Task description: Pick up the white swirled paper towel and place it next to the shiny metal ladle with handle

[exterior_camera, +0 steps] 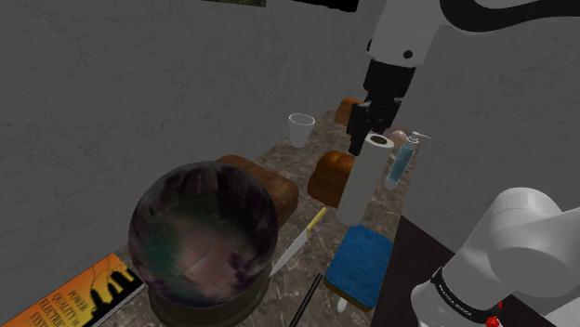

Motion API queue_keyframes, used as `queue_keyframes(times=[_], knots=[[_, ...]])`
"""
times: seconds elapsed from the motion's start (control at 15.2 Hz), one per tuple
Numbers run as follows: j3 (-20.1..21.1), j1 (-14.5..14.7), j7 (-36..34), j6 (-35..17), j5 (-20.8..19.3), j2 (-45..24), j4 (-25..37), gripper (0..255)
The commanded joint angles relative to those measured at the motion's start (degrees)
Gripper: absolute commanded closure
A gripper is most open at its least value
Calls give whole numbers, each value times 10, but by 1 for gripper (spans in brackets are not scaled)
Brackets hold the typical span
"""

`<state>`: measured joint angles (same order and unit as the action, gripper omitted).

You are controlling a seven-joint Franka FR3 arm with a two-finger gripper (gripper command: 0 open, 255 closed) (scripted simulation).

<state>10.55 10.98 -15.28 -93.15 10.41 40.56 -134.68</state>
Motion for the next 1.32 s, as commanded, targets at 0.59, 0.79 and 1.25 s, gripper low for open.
queue_keyframes(times=[0.59,0.79,1.25], knots=[[11,4,5,-82,10,6,-87,255],[14,5,7,-106,13,4,-110,255],[21,8,11,-162,20,-4,-158,255]])
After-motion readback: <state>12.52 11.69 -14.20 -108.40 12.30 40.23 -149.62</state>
